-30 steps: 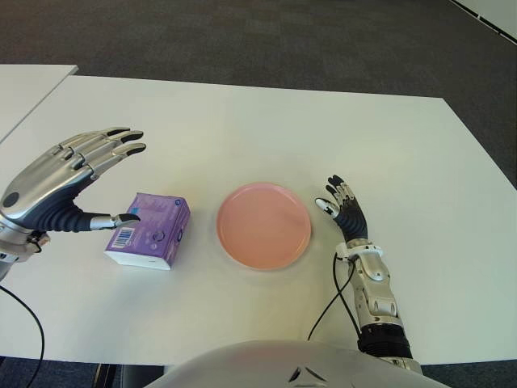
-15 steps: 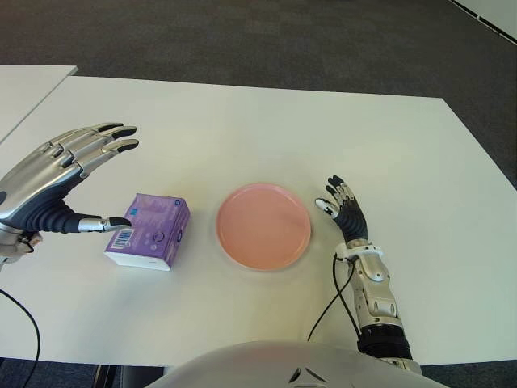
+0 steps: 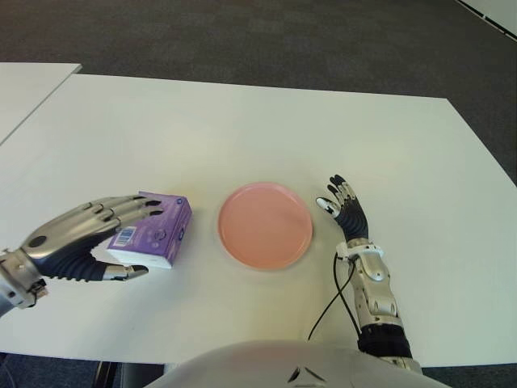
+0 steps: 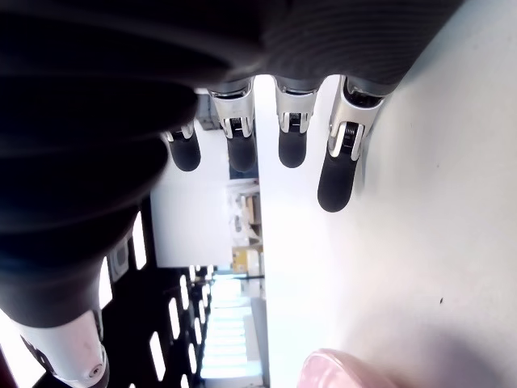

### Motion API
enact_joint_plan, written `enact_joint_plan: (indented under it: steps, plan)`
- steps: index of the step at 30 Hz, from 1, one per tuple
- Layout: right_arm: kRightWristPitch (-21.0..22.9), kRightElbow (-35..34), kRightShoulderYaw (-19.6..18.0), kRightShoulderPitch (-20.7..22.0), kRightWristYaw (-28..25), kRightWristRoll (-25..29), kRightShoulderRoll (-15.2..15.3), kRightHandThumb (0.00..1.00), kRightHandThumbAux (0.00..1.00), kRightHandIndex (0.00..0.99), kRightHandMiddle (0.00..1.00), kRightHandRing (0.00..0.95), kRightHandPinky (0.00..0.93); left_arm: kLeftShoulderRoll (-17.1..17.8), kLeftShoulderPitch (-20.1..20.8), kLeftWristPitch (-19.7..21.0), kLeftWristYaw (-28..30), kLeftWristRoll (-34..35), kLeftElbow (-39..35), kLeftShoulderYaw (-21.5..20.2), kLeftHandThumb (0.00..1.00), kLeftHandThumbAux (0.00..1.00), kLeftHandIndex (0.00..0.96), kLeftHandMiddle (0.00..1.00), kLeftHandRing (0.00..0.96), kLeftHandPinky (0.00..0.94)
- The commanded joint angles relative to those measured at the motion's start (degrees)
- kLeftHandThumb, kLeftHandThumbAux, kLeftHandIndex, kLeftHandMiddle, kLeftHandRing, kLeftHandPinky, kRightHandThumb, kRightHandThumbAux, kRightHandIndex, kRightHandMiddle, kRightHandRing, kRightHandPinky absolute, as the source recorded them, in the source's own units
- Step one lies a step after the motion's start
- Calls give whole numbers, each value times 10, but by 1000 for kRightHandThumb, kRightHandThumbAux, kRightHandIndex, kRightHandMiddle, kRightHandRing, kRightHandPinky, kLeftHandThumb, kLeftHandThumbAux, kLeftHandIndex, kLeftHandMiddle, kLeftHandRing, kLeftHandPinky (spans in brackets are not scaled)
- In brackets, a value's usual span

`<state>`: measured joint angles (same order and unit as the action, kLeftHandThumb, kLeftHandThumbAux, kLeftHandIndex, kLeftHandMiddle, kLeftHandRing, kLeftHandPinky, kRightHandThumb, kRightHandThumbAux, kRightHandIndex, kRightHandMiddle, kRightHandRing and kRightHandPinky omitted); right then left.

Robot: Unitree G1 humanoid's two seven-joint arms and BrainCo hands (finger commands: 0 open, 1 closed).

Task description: Put the tissue paper into the plate.

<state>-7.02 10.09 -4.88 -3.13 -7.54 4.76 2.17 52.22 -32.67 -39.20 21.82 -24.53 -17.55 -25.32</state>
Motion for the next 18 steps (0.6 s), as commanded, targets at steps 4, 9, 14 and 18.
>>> enact_joint_plan:
  steps: [4,9,14,18]
  plan:
    - [27,46,3,-20,-5,6,-3,39,724,0,24,6,17,-5,60,-45,-84,-166,70,49,182,230,0,0,0,0]
    - [26,42,4,-21,-6,6,-3,39,722,0,21,3,10,-8,65,-52,-124,-204,81,52,148,219,0,0,0,0]
    - [27,38,4,-23,-6,5,-1,38,721,0,21,1,14,-6,65,-50,-142,-221,82,57,142,216,0,0,0,0]
    - [29,36,3,-24,-5,5,0,37,721,0,23,2,15,-4,67,-46,-147,-225,82,61,145,215,0,0,0,0]
